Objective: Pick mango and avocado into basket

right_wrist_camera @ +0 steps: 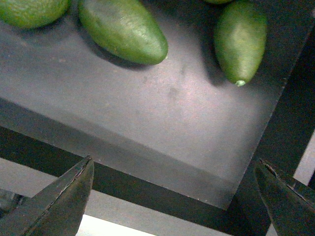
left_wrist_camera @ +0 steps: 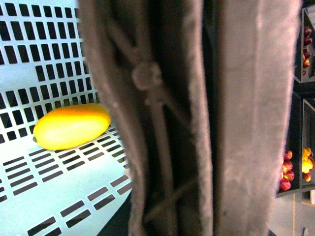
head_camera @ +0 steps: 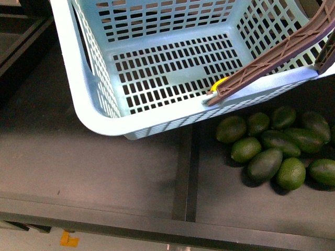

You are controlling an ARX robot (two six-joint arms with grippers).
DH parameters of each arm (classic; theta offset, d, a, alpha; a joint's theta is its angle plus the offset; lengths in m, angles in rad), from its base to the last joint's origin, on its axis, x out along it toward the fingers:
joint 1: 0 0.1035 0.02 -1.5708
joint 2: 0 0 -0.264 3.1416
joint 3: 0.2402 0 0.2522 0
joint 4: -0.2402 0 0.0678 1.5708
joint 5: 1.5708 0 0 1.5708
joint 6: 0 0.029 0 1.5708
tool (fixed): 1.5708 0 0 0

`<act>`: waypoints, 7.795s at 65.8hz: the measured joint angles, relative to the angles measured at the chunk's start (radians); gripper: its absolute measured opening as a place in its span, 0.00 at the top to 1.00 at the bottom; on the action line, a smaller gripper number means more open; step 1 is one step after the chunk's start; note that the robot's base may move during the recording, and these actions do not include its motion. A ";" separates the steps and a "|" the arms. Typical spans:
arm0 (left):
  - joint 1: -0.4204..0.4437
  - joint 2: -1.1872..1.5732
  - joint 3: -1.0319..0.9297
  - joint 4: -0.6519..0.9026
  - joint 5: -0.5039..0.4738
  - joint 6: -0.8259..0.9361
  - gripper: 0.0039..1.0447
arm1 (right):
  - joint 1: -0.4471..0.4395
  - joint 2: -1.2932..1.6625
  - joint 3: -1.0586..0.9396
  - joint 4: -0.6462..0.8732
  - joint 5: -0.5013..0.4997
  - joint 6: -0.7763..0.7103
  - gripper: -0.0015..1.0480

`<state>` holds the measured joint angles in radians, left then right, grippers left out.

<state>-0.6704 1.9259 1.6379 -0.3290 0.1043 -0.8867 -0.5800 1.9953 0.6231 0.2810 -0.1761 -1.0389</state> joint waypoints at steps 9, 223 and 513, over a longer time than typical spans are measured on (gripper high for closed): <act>-0.001 0.000 0.000 0.000 0.000 0.000 0.86 | 0.040 0.090 0.077 -0.005 0.042 -0.015 0.08; 0.001 0.000 0.000 0.000 -0.007 0.000 0.86 | 0.136 0.005 0.217 -0.126 -0.026 0.257 0.70; 0.000 0.000 -0.001 0.000 -0.004 -0.002 0.86 | 0.578 -1.988 -0.606 -0.279 0.176 1.028 0.98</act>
<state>-0.6708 1.9263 1.6367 -0.3290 0.1005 -0.8883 -0.0021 0.0071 0.0174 0.0017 0.0002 -0.0105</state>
